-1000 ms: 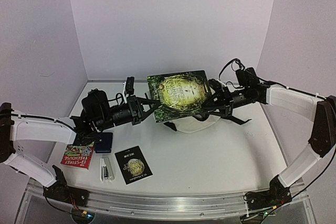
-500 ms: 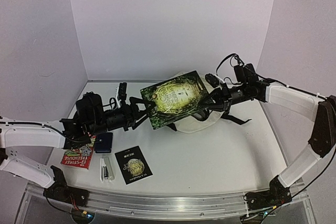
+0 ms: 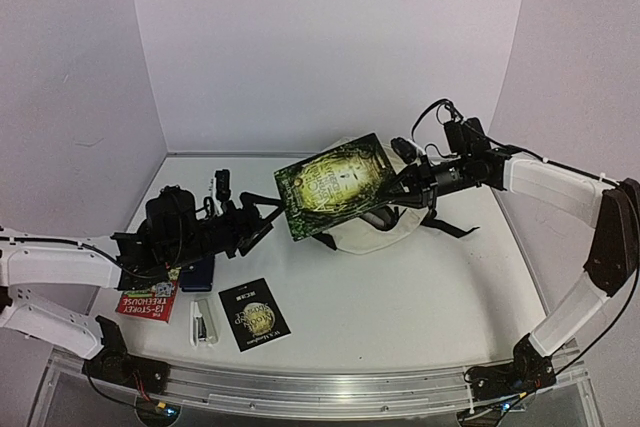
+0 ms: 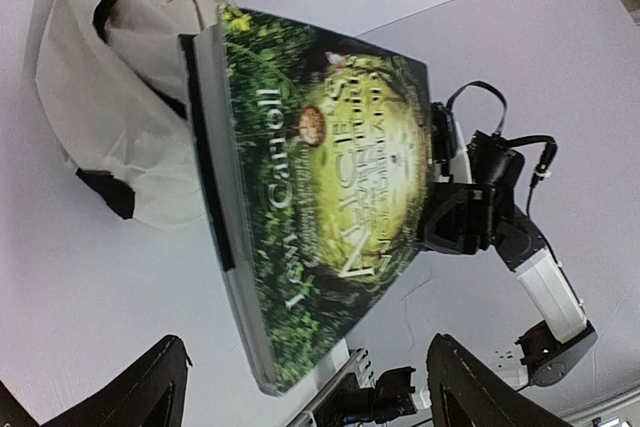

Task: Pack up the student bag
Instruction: Pick up the book from the center of the board.

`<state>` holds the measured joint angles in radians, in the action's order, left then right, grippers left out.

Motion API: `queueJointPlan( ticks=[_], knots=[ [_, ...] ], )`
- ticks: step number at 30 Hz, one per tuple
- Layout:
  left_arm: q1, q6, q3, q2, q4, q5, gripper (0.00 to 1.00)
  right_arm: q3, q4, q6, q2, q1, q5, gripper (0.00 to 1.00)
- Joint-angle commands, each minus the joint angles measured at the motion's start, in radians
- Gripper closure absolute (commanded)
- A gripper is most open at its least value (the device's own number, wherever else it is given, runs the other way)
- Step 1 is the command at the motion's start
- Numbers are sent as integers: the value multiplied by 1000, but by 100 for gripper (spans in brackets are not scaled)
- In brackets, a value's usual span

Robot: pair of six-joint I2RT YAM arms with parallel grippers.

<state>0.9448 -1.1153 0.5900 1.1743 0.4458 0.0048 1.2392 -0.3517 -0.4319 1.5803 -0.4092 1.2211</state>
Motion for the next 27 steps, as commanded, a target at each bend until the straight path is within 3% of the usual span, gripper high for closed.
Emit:
queueJointPlan(
  ticks=[1,5,11,20,22,25,27],
  knots=[
    [-11,-33,62,52,56,16,18,49,71,6,-22,-15,80,100],
    [-24,-57,28,113,219,64,25,37,72,11,-19,-30,100,100],
    [-34,-66,-18,197,543,158,51,30,71,13,-10,-43,112,100],
    [-34,-79,-49,266,751,194,84,24,70,13,-1,-47,109,100],
    [-35,-77,-59,252,754,186,94,30,67,19,8,-47,89,87],
    [-37,-71,-86,210,714,143,100,77,52,60,31,-41,-14,47],
    [-39,-68,-110,162,647,95,100,118,27,113,50,-26,-111,29]
  ],
)
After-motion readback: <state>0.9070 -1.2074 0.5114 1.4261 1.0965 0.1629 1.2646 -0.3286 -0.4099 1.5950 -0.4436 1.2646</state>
